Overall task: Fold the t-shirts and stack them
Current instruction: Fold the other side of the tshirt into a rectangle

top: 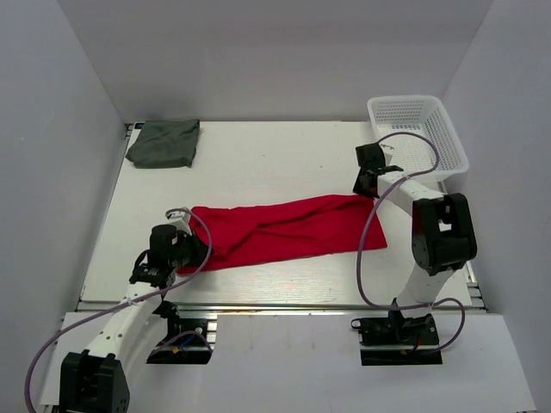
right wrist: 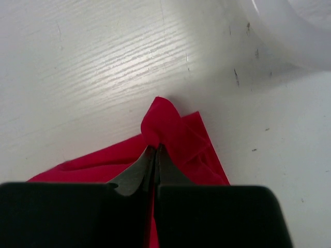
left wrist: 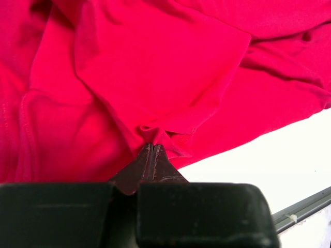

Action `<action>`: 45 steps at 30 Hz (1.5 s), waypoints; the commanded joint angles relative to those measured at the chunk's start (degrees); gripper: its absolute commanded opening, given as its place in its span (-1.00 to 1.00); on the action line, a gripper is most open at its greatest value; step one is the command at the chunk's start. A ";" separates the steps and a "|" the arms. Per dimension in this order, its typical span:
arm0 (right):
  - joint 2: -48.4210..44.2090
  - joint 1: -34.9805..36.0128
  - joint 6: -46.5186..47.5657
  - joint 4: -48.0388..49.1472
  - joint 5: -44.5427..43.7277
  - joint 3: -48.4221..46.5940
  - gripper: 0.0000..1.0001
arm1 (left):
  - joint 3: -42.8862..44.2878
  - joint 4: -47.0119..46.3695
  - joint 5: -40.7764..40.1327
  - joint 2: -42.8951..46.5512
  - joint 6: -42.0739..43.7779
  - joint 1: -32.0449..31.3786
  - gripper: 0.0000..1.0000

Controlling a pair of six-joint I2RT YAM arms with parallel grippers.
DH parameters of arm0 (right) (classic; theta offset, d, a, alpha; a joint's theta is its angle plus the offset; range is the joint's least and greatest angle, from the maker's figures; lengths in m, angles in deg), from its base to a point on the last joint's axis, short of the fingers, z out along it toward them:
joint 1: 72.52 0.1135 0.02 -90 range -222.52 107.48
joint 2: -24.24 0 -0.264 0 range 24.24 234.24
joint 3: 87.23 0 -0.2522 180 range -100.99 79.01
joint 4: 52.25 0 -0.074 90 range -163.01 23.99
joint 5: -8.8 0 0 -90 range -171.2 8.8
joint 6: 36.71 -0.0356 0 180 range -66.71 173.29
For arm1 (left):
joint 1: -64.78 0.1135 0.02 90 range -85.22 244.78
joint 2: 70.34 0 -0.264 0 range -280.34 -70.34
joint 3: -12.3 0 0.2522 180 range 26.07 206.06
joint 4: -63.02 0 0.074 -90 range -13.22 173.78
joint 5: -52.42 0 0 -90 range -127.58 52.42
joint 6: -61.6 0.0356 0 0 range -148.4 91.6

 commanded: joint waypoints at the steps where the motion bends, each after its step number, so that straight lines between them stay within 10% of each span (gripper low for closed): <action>1: -5.13 -0.44 0.41 5.85 -0.26 2.29 -1.00 | -0.66 3.19 -1.83 3.16 -1.11 -0.21 -1.00; 8: -7.42 -0.53 -0.29 7.00 -0.97 6.33 -1.00 | -2.59 2.67 -1.31 1.85 -1.81 -0.21 -1.00; 12: -9.70 -0.44 -3.00 6.47 -0.79 9.66 -0.87 | -1.45 3.37 -0.78 -0.96 -1.81 -0.21 -0.25; 15: -13.56 -0.44 -6.35 5.86 -2.11 15.80 -0.17 | -0.22 4.86 -0.25 -1.49 -1.81 -0.21 0.51; 19: -19.71 -0.79 -12.22 0.95 -9.82 21.18 0.19 | 1.54 6.80 -0.25 0.17 -2.42 -0.21 1.00; 26: -25.35 -0.44 -9.10 0.48 -6.70 20.06 0.81 | 5.93 5.04 -1.83 0.53 -4.27 -0.21 1.00; 45: -6.19 1.50 0.51 12.54 22.94 11.52 0.81 | 22.80 -12.46 3.27 -39.09 -4.35 0.84 1.00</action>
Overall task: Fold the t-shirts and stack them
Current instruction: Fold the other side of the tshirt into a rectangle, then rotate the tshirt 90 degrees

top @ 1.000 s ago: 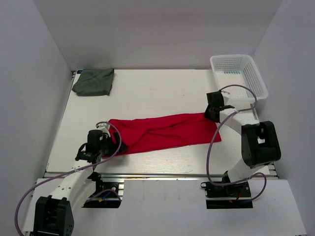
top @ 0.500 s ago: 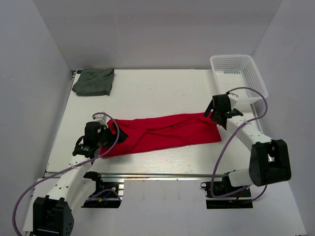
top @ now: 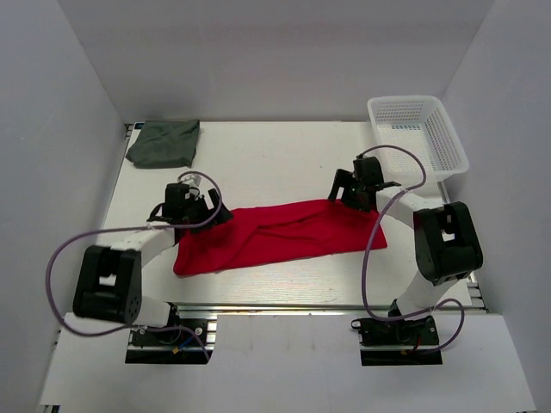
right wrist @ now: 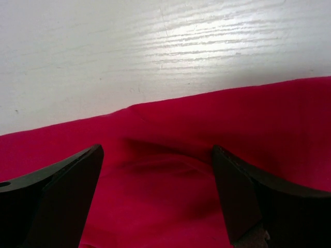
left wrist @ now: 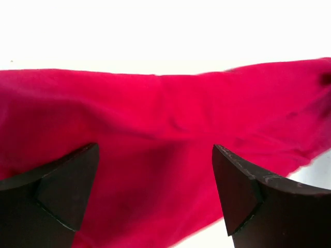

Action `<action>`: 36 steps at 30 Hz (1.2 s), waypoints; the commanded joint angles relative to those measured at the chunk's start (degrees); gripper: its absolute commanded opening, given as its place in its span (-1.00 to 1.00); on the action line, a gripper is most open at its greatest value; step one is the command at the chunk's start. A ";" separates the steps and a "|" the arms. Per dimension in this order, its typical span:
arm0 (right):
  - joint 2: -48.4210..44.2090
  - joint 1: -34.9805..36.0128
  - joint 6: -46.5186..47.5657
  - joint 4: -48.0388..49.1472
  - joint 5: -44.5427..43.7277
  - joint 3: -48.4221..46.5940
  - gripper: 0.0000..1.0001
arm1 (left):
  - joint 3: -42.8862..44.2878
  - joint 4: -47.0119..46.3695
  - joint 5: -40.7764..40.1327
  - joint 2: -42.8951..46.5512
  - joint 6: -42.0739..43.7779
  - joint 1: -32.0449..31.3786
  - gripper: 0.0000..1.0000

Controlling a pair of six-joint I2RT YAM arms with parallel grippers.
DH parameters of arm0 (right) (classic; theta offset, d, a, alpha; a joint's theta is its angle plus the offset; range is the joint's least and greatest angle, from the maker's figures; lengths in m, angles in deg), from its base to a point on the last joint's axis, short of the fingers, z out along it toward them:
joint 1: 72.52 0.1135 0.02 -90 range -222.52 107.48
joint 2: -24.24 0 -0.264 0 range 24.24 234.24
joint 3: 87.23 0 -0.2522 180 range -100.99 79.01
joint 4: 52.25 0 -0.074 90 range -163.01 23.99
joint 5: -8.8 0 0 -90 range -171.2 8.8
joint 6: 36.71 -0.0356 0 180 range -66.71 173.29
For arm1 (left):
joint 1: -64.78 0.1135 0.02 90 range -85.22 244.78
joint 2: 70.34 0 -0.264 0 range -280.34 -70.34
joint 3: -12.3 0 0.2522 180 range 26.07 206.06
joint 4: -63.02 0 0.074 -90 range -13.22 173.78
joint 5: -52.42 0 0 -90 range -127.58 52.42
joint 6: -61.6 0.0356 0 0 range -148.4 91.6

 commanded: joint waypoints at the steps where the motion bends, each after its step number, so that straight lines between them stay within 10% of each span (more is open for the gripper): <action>1: 0.10 -0.93 -2.01 0.65 2.61 1.02 0.81 | 3.57 -1.05 1.52 -6.03 -0.60 0.43 1.00; 12: -3.93 -12.18 -3.17 -1.30 3.90 9.73 0.81 | 14.82 8.71 -5.87 -23.09 -2.27 1.48 1.00; 20: -11.66 -11.66 -3.07 7.21 16.65 20.96 0.81 | 48.32 15.29 -2.44 -46.01 2.47 0.26 1.00; 28: -17.04 5.44 0.70 2.32 25.53 29.16 0.81 | 100.44 21.64 9.42 -78.18 3.99 -3.95 1.00; 36: -10.55 31.04 12.35 -0.23 35.22 21.90 0.81 | 105.00 0.65 9.77 -88.93 -8.85 -8.44 1.00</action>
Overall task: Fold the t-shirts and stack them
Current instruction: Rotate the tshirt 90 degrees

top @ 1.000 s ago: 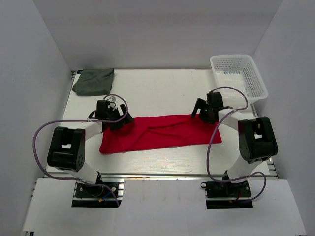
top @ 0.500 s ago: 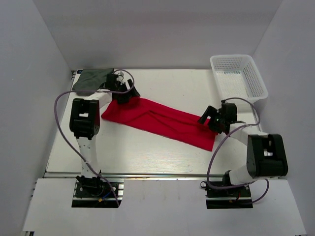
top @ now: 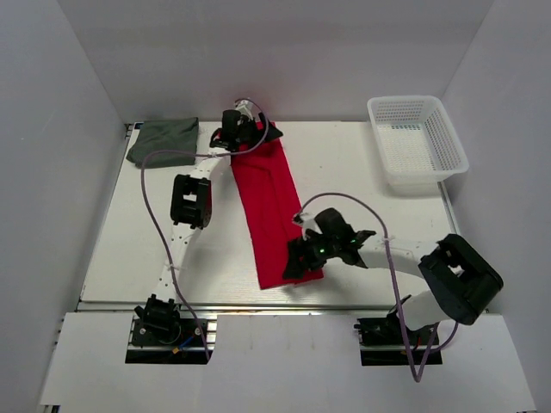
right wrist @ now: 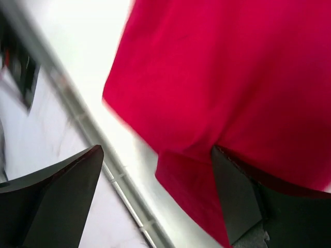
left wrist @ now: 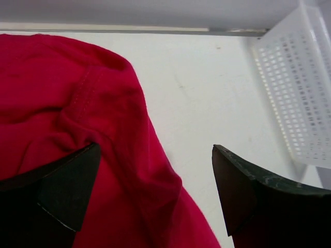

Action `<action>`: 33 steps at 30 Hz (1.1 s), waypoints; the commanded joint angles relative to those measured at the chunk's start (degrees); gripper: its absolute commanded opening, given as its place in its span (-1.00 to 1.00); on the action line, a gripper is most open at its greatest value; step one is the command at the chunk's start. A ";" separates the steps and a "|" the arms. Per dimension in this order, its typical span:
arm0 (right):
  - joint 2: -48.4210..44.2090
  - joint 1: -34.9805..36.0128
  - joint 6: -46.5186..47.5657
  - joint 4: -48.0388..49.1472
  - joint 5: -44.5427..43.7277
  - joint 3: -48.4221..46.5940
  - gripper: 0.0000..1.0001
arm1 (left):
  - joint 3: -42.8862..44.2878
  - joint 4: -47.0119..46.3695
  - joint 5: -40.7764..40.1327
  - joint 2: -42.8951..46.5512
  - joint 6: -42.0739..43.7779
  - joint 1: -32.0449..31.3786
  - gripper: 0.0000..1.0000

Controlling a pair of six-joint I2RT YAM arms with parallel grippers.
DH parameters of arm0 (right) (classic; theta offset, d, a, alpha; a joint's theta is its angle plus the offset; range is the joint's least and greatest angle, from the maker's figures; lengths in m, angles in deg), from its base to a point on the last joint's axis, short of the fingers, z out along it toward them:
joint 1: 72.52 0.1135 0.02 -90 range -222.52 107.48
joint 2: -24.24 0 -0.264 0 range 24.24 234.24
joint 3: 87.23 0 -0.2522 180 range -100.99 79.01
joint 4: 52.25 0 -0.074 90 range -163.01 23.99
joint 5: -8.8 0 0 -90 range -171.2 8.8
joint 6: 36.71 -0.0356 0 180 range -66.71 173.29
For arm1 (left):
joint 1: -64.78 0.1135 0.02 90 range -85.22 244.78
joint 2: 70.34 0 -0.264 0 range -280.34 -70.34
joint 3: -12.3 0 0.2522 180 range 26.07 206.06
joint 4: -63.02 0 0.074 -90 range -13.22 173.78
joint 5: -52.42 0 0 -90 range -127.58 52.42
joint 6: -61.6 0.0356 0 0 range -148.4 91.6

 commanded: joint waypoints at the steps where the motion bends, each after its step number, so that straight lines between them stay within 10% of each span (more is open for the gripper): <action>1: 5.66 8.46 8.91 -11.88 5.74 -3.16 0.81 | -1.13 -1.80 -0.54 -5.37 -5.82 -3.18 1.00; 6: 12.87 17.10 16.66 -11.72 5.12 -11.59 0.43 | -0.61 -4.63 -5.11 -5.99 -6.96 -6.25 1.00; 19: 6.12 20.54 17.54 -10.93 -4.02 -15.29 0.81 | -0.34 -9.83 -6.52 7.00 0.23 -7.49 1.00; 33: -2.32 21.06 18.60 -14.88 -21.26 -15.13 0.81 | -23.50 19.50 -13.09 49.70 14.39 -7.49 1.00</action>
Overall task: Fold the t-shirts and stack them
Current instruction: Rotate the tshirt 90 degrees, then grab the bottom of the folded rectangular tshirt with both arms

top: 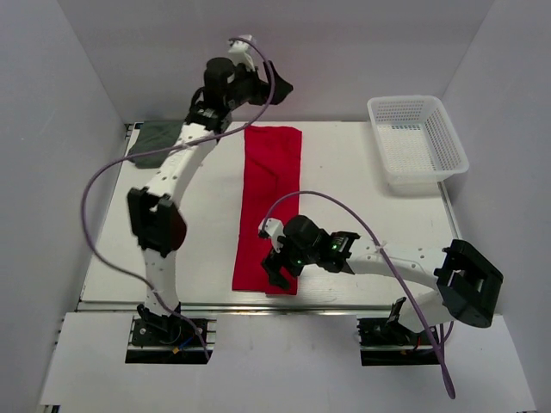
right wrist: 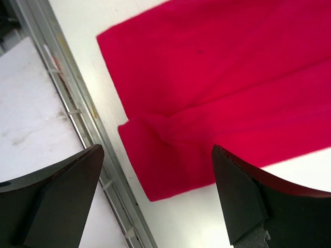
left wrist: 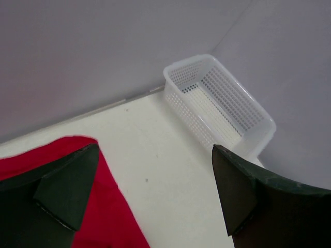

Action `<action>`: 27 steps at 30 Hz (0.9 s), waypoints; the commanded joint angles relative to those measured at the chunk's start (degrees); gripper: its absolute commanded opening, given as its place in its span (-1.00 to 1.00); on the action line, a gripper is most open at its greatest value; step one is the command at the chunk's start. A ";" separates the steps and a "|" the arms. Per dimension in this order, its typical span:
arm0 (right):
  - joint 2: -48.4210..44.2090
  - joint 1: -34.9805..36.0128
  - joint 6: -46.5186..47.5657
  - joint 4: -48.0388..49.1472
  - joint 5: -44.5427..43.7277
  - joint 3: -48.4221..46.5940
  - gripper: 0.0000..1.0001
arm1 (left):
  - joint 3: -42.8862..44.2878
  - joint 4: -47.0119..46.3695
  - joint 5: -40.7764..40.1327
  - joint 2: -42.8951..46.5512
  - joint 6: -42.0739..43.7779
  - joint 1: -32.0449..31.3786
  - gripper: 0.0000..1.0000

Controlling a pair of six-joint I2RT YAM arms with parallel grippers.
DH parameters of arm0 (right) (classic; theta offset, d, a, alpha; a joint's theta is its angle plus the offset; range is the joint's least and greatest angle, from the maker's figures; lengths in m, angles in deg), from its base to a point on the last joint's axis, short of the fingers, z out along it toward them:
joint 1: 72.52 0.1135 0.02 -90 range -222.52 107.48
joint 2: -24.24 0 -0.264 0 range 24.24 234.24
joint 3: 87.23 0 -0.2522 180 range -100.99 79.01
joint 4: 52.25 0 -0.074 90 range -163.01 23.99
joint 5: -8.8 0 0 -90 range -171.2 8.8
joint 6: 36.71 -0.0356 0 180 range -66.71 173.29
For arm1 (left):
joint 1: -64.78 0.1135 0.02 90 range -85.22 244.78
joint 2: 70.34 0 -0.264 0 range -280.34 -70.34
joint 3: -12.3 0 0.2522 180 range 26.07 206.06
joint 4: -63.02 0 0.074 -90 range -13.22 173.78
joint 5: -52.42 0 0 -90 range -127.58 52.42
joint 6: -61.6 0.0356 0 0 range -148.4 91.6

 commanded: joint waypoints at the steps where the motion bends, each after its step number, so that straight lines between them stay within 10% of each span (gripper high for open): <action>1: -1.54 0.87 0.02 -2.31 -3.37 0.13 0.81 | -16.62 13.38 -7.81 13.83 4.05 0.05 1.00; 10: -1.27 3.15 -5.07 -3.74 -3.37 4.17 0.81 | -73.87 14.52 -17.69 55.15 -6.85 0.05 1.00; 27: -3.82 5.43 -3.07 -0.73 -7.67 6.91 0.81 | -93.61 31.76 -6.51 66.94 -13.60 -3.82 1.00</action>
